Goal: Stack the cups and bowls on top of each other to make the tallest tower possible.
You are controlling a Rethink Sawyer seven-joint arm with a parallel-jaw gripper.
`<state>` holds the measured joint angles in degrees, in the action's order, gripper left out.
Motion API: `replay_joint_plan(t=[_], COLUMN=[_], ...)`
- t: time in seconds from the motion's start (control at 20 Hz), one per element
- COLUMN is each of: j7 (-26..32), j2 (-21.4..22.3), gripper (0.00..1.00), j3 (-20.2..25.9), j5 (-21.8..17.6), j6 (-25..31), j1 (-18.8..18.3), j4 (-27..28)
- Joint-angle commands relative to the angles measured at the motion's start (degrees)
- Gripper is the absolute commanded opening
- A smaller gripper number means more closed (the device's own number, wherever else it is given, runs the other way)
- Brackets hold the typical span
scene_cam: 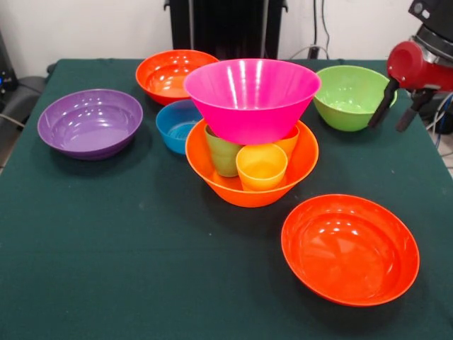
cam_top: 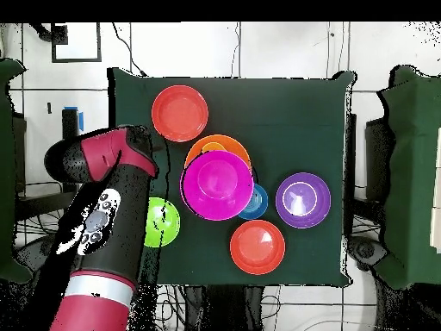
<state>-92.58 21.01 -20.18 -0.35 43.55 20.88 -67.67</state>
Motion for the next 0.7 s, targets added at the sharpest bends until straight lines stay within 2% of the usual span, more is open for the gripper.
replay_joint_plan(t=[0.05,0.45,0.55,0.7], j7=[-7.94,-1.82,-0.93,-0.51], j2=[-3.78,-5.5,-4.56,-0.86], gripper=[1.0,1.0,1.0,1.0], j3=[8.41,12.89,13.79,14.42], j5=[1.81,2.09,1.96,2.27], j6=[-1.42,-3.67,-2.79,0.65], j1=[-1.41,-6.05,-7.0,-7.99], j4=[0.44,0.93,0.19,-2.33])
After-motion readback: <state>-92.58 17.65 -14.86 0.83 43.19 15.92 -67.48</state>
